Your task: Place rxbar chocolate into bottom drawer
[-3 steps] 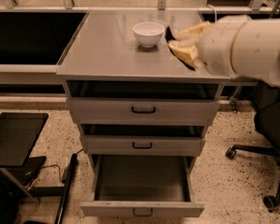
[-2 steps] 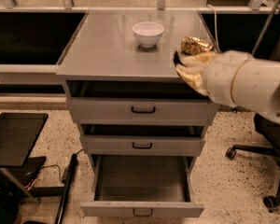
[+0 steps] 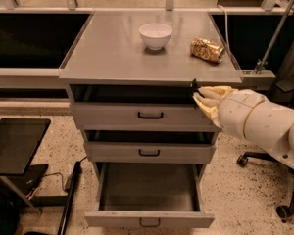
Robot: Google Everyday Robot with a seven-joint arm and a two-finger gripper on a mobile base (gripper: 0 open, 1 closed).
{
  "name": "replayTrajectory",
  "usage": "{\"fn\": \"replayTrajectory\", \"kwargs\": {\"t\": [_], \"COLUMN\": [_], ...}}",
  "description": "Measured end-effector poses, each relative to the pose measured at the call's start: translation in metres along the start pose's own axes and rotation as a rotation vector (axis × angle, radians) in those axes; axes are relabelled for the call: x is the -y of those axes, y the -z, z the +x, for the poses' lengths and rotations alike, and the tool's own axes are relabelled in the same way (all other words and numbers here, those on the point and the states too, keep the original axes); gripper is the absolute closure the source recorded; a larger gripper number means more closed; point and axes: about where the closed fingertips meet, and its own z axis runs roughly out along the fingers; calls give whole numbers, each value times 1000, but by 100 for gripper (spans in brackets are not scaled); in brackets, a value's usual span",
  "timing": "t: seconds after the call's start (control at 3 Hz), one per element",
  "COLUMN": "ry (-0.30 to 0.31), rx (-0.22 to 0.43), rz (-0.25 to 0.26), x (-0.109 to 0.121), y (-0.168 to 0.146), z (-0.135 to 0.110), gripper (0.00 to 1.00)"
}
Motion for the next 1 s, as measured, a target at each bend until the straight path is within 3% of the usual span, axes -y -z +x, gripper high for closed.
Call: {"fn": "replayTrajectory", "kwargs": {"t": [0.33,1.0], "ry": [0,93], "rx": [0,-71], "rz": [0,-88], "x": [0,28], "y": [0,25], "z": [1,-37], "gripper": [100,100]}}
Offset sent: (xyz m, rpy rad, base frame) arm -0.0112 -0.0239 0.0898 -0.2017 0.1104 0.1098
